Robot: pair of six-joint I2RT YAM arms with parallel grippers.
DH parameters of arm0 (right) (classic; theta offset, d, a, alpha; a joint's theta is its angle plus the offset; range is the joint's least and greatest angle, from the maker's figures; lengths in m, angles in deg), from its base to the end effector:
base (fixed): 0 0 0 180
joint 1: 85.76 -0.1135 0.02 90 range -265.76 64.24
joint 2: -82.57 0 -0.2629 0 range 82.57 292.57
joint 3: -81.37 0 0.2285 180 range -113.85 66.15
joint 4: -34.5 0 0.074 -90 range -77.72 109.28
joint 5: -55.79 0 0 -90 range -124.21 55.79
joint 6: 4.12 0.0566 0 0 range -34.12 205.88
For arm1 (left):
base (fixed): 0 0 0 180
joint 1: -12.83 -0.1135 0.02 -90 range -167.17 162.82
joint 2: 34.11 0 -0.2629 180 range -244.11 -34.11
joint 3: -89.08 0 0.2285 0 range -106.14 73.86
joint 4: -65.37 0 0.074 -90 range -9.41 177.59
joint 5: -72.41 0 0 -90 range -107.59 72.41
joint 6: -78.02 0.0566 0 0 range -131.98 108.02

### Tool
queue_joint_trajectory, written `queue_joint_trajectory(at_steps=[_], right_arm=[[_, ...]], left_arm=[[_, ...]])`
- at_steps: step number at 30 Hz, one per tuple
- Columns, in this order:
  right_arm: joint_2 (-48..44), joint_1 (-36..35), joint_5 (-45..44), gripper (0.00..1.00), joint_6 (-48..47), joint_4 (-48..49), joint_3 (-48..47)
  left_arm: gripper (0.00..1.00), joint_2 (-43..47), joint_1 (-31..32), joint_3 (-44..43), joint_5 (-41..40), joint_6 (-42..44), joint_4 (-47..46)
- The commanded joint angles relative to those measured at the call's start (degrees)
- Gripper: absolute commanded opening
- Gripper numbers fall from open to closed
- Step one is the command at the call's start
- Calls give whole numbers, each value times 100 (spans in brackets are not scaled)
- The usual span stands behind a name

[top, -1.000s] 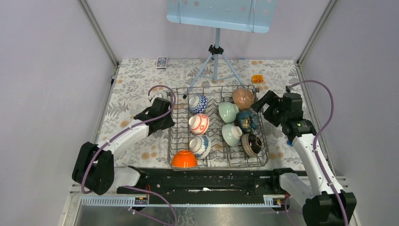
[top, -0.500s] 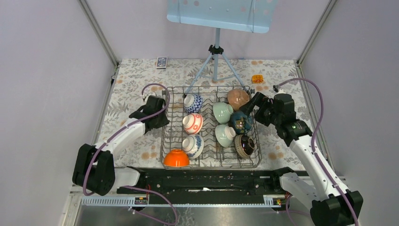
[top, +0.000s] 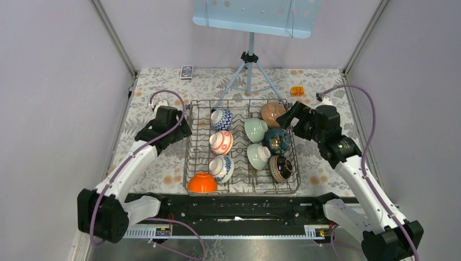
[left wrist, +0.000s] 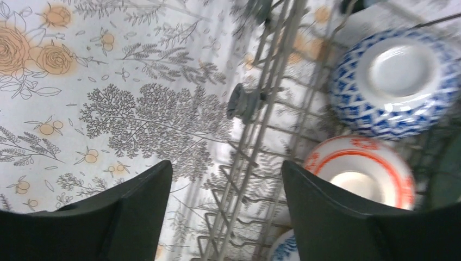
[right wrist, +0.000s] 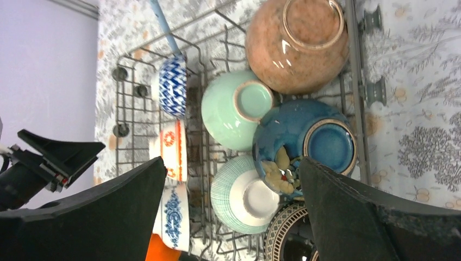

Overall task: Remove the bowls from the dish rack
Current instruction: Move the dish rack to the center of the board, then pick up the bowl from the dish rack.

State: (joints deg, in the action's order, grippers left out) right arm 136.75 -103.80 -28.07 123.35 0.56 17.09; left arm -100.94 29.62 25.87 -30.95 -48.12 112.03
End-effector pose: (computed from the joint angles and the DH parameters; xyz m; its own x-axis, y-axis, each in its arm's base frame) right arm 0.1980 0.0709 0.3141 -0.5489 0.4573 -0.6997 -0.0844 0.8024 0.5908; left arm 0.2212 -0.0531 0.2415 -0.6771 -0.3951 -0.6209 -0.3215 0.9177 -0.2333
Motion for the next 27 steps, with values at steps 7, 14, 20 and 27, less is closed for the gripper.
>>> queue_joint_trajectory(at_steps=[7, 14, 20, 27], right_arm=[[-342, -41, 1372, 100, -33, 940, -61], [-232, -157, 2142, 100, -186, 1058, -36], [-179, -988, 1279, 99, -222, 886, 299], [-485, -1084, 452, 100, -133, 595, 696]], left_arm=[[99, 2221, -32, -176, 1906, -328, -542], [99, 2870, 956, 424, 2373, -1376, -1281], [99, 2216, 3420, 300, 389, -1889, -1248], [99, 1330, 4564, -53, -668, -2521, -1044]])
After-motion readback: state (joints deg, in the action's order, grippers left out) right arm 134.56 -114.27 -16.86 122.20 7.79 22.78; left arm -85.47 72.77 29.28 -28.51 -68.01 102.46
